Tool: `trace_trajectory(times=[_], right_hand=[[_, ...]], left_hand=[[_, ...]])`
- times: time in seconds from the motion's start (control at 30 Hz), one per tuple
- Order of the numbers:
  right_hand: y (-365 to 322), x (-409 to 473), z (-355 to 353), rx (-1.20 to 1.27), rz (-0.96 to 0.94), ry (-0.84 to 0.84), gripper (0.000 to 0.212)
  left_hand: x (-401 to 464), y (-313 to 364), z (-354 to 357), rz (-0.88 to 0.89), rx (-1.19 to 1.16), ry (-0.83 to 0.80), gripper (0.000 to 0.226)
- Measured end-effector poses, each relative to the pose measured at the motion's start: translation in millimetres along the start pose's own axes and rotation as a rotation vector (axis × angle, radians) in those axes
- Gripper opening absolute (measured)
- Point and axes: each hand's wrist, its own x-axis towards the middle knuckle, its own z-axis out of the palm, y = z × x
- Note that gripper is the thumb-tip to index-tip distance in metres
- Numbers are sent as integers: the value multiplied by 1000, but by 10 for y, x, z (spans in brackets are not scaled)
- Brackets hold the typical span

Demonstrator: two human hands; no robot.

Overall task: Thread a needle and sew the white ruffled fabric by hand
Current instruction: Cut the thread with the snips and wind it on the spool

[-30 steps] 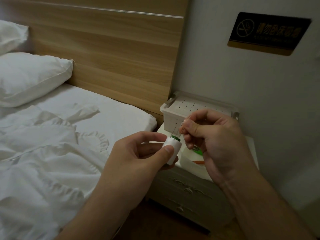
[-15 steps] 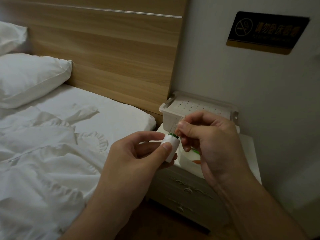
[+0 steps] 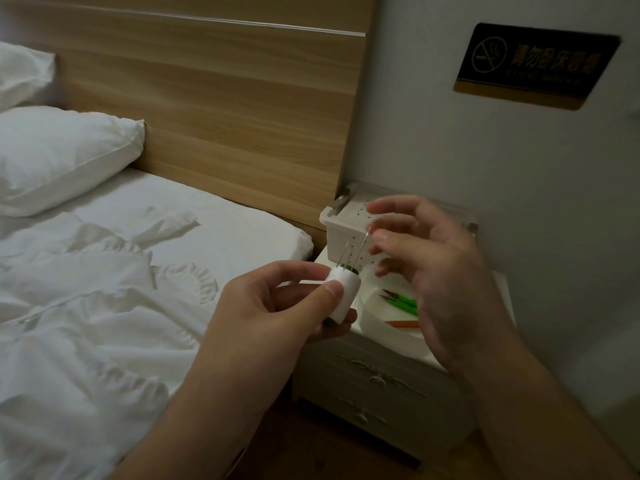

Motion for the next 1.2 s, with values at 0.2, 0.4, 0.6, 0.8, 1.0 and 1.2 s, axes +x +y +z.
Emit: trace_trajectory(times=[0.2, 0.4, 0.6, 0.8, 1.0, 1.2], right_hand=[[9, -7, 23, -14, -37, -78, 14], [41, 5, 18, 153, 54, -104, 17], [27, -8, 53, 222, 74, -85, 19], [50, -29, 85, 189, 36, 11, 21], [44, -64, 121, 147, 10, 66, 22], [64, -70, 151, 103, -15, 79, 21]], left_hand=[[-5, -4, 2, 18, 10, -26, 27], [-11, -11, -1, 66, 61, -26, 42], [-18, -8, 1, 68, 92, -9, 46], [-40, -24, 45, 64, 113, 35, 46], [-52, -43, 71, 56, 107, 79, 47], [-62, -60, 98, 63, 101, 104, 45]])
